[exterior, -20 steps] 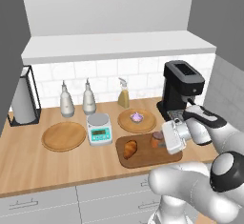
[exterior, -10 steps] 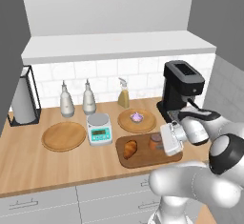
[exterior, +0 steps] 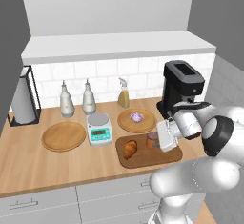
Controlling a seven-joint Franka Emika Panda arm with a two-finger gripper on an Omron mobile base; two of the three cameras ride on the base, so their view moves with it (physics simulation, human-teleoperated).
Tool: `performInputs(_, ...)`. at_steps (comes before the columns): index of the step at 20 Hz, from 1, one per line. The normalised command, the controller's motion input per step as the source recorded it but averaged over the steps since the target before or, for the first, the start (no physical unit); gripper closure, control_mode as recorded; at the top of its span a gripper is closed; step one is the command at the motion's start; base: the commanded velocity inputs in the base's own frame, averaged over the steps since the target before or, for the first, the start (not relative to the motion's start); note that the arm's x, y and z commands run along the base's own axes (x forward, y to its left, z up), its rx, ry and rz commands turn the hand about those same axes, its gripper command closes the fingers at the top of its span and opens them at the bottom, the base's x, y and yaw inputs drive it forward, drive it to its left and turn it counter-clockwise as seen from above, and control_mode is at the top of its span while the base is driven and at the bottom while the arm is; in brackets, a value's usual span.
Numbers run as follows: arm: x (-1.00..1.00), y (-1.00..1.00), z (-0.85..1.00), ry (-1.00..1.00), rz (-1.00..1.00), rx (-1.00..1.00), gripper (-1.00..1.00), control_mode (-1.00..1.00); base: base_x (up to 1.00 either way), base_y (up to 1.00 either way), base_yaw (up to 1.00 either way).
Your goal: From the different types of pastries on the counter, select a croissant and place it on the cutting board. Then retrieve a jar of jam from the cabinet and place it alongside the croissant on the cutting board.
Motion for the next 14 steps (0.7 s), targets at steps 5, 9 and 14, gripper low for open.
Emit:
performInputs(5,0.11,0.0,-0.28,0.0,0.0,-0.01,-1.0,-1.0,0.0,0.0,0.0)
performInputs(9,0.0,0.0,-0.21,0.0,0.0,-0.01,-1.0,-1.0,0.0,0.0,0.0)
performInputs(14,0.0,0.0,-0.04,0.0,0.0,0.0,-1.0,-1.0,0.0,0.0,0.0)
